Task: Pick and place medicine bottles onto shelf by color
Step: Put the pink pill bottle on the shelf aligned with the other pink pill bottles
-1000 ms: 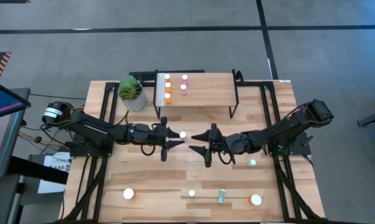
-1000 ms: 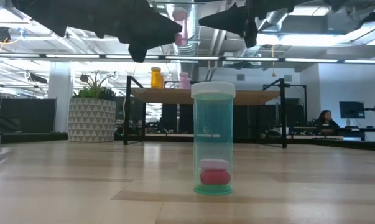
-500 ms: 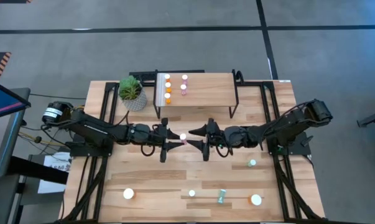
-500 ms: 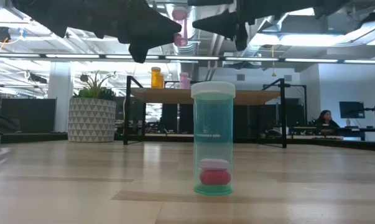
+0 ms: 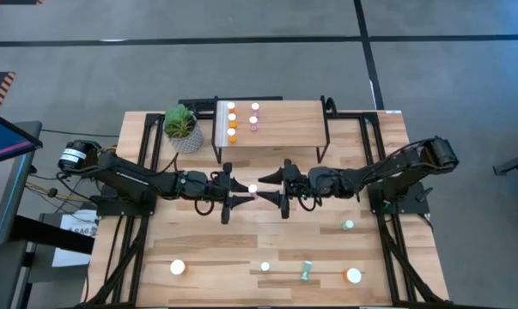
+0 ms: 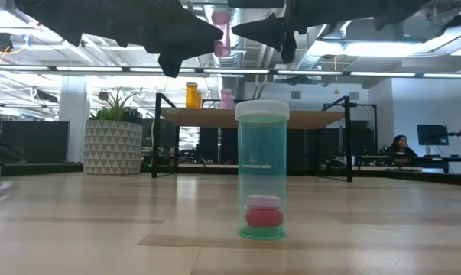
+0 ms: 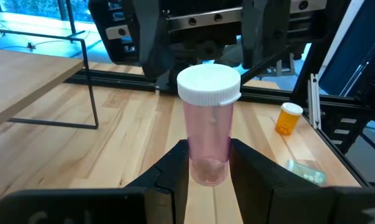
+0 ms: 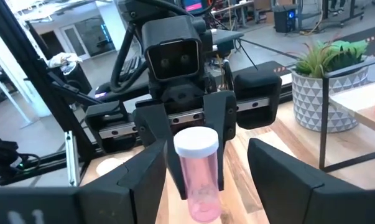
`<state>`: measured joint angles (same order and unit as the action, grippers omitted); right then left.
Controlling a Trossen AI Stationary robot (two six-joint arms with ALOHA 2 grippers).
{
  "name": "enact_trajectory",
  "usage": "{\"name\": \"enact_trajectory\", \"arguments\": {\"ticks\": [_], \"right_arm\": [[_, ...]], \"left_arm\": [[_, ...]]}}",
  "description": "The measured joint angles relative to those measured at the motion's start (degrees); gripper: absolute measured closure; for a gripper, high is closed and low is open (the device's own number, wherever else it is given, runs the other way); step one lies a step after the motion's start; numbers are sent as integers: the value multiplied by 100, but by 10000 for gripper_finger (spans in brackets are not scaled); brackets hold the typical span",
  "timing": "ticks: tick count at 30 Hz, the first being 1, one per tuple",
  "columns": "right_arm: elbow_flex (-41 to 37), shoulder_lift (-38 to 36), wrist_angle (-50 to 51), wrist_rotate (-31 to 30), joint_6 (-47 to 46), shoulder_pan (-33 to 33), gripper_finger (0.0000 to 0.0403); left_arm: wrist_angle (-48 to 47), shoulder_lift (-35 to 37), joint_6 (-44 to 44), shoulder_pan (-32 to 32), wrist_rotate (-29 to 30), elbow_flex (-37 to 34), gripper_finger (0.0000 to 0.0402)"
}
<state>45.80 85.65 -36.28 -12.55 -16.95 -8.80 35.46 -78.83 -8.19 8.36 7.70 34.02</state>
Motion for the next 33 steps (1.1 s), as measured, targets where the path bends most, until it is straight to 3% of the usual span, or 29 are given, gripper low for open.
{"name": "enact_trajectory", "arguments": {"ticks": [10, 26, 33], "right_arm": [[195, 48, 88, 88, 591, -4, 131], [771, 667, 498, 838, 337, 223, 131], [778, 658, 446, 838, 328, 219, 133]], "left_arm": [[0, -2, 2, 0, -175, 0, 313], [-24, -4, 2, 0, -294, -2, 313], [-39, -4, 3, 0, -293, -2, 313]]}}
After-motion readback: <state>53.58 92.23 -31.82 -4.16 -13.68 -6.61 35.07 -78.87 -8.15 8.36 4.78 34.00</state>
